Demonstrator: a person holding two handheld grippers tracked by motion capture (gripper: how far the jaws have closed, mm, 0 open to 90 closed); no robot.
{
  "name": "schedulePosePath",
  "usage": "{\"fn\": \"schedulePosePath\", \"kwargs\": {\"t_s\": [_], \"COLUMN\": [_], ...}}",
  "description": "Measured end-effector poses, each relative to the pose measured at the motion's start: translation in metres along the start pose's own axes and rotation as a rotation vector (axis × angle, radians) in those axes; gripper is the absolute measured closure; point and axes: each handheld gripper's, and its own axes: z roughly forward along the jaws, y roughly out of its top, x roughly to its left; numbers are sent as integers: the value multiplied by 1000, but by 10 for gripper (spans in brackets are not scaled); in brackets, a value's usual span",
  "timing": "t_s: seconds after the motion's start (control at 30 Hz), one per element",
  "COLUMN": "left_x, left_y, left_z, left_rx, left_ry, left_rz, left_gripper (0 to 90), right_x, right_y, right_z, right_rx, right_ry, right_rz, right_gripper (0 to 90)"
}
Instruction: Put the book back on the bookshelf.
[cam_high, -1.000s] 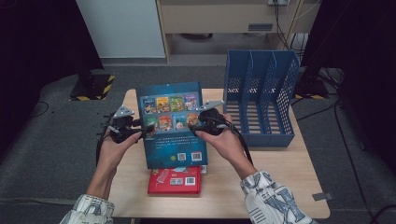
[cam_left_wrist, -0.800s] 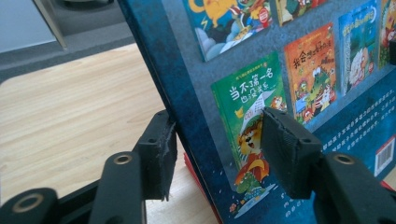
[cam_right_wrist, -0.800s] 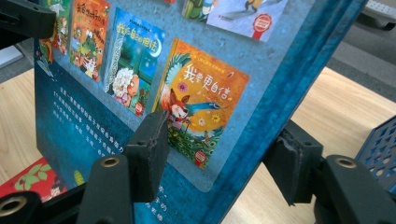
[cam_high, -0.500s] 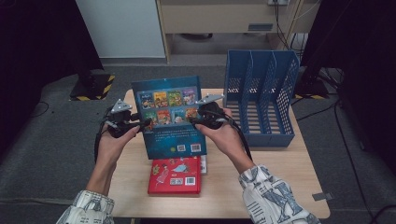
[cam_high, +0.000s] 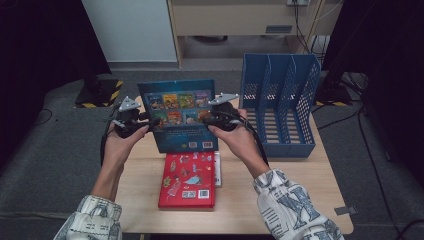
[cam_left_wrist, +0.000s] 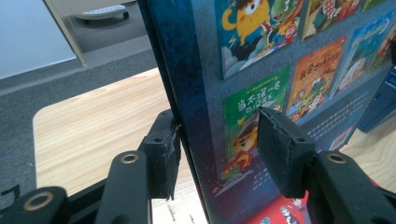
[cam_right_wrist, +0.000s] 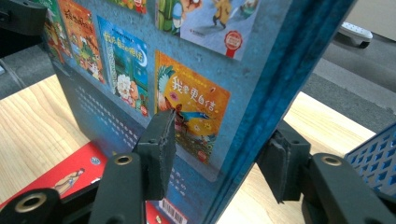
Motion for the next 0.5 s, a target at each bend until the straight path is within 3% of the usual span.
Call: {"fn": "schedulePosePath", "kwargs": {"t_s": [0.33,0.5], "left_x": [-2,-6], "left_y": [-1,-6], "left_z": [-2,-8], "left_rx": [-2,-5], "left_ry": [-1,-7], "left_rz": [7,26], "left_gripper": [487,445], "right_x": [2,10], "right_y": [-1,-7], "right_z": [-4,-17], "right_rx": [-2,-11], "right_ry": [10,33], "right_rz": [-4,-15], "right_gripper": [520,568]}}
